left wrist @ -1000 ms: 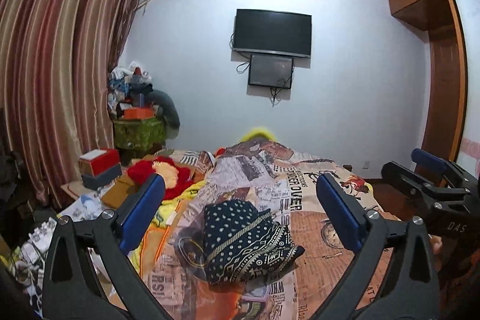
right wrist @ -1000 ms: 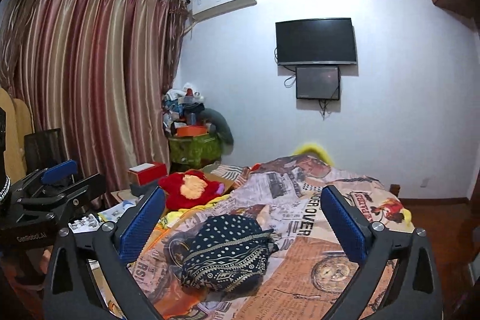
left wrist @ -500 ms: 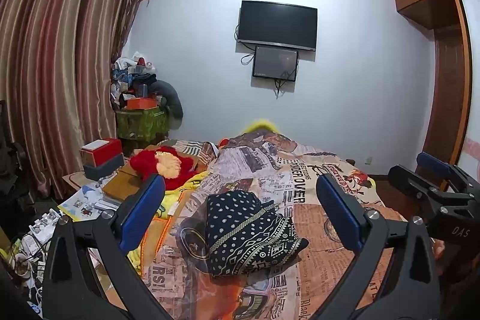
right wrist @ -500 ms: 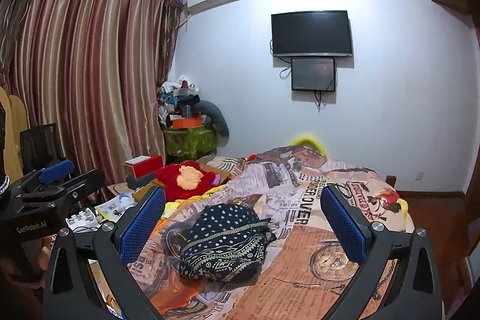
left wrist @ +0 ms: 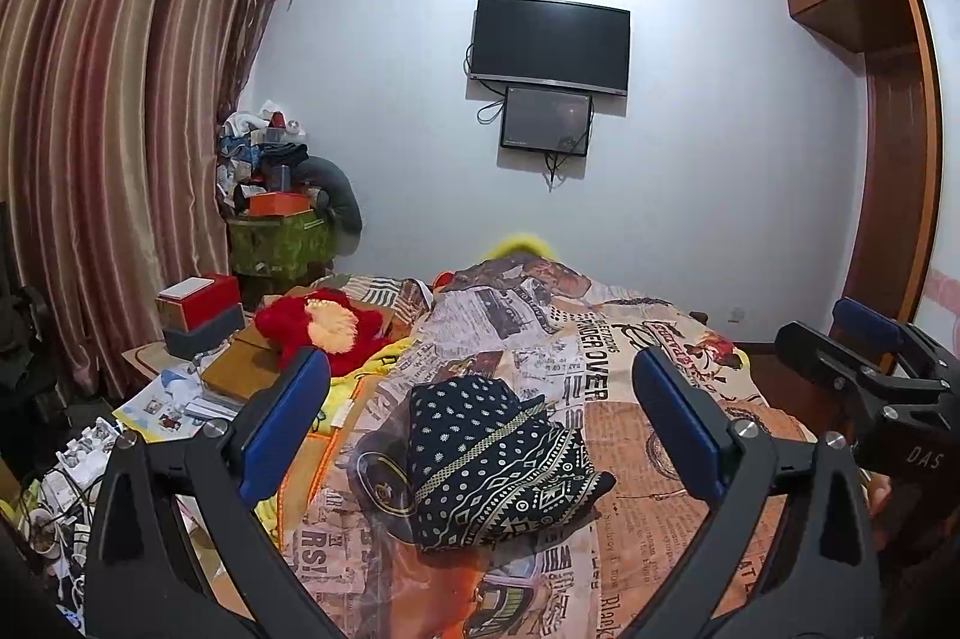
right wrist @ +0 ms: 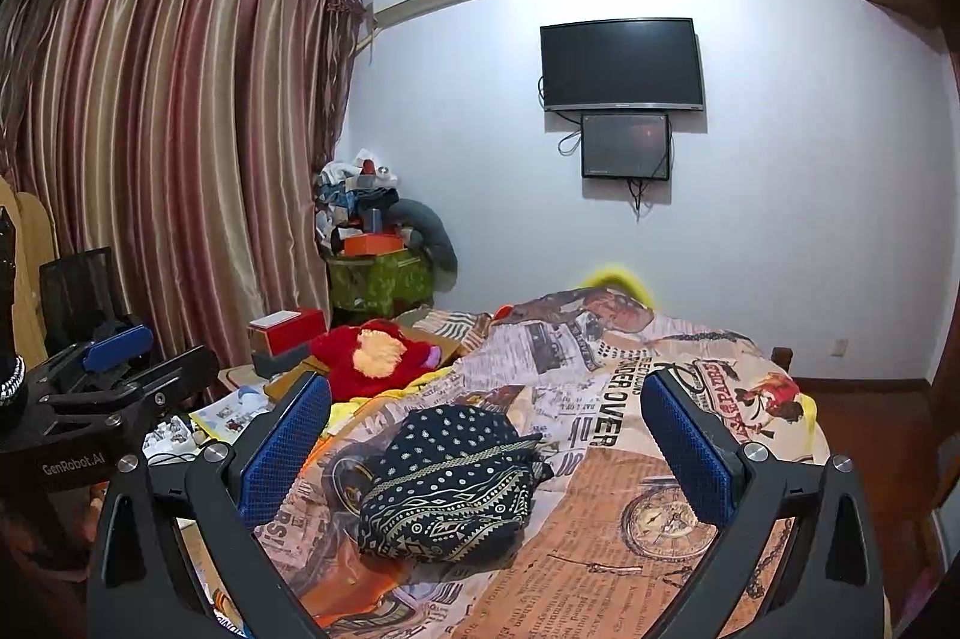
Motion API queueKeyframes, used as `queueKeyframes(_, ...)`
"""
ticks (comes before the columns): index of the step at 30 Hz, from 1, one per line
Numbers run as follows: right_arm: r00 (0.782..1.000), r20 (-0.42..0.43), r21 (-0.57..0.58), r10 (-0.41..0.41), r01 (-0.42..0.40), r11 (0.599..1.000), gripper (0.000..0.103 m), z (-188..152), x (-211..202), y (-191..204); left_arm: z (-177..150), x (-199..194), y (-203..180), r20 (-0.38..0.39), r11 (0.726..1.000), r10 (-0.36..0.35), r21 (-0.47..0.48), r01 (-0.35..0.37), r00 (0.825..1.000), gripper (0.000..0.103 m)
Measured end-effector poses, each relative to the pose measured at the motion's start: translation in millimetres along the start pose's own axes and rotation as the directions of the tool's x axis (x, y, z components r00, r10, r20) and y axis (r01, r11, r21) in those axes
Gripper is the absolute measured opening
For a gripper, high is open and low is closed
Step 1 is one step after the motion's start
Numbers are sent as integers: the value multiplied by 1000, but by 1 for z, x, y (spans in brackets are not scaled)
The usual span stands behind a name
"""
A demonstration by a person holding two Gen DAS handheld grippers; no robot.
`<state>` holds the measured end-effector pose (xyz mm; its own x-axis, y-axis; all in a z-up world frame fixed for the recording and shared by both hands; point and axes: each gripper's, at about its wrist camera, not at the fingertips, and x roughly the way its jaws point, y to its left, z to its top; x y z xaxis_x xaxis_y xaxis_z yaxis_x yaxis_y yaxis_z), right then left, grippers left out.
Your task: Fold large clothes
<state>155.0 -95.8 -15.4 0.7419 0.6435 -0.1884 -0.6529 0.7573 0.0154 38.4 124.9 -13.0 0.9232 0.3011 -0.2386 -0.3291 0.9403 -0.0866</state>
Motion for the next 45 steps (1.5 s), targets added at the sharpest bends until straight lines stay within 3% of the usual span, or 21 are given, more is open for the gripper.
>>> queueKeyframes(45, 1000, 1, 18, -18, 18, 1000, 103, -4, 2, 2, 5, 9, 10, 0, 997, -72, 33, 72, 997, 102)
